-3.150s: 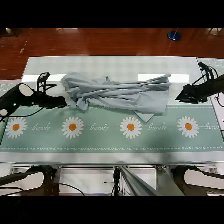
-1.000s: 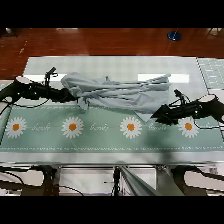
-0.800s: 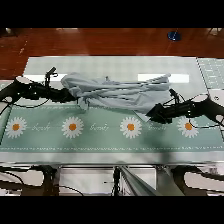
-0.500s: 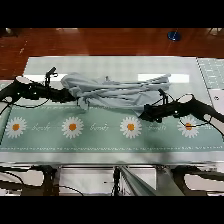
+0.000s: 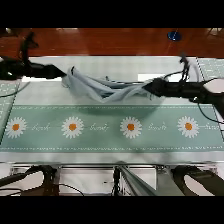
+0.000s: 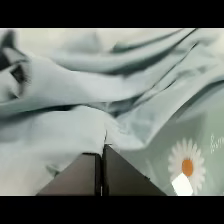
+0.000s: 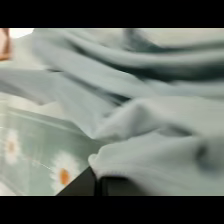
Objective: Fold the shirts.
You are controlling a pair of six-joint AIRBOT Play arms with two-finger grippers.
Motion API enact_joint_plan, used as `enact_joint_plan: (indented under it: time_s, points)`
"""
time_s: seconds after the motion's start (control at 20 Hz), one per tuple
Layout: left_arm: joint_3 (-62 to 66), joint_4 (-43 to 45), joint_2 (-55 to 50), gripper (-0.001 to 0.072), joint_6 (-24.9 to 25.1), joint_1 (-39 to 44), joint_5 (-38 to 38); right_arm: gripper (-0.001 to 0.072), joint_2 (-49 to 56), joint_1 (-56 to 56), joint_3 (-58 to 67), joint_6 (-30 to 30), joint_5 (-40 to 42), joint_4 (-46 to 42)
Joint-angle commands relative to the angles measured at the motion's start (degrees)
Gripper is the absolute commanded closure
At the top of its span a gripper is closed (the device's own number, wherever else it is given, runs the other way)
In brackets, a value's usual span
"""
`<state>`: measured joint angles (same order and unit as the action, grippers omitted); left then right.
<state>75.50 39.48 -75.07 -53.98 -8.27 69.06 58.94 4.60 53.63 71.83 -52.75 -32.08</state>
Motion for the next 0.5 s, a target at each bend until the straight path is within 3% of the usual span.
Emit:
enact_joint_plan:
  time_s: [0.0,0.25,0.45]
  points:
    - [10.1,0.0,9.7,0.0670,-3.0,0.0,0.0,0.0700,-8.8,0.1,12.6,4.9,-1.3,-3.1]
    - [21.3,1.1,20.8,0.0671,-4.8,0.0,-0.5,0.0701,-10.6,0.1,34.3,11.8,-4.7,-10.8]
    - [27.5,16.5,29.6,0.0671,-12.4,0.0,-4.2,0.0701,-10.6,0.1,52.4,20.3,-9.2,-27.7]
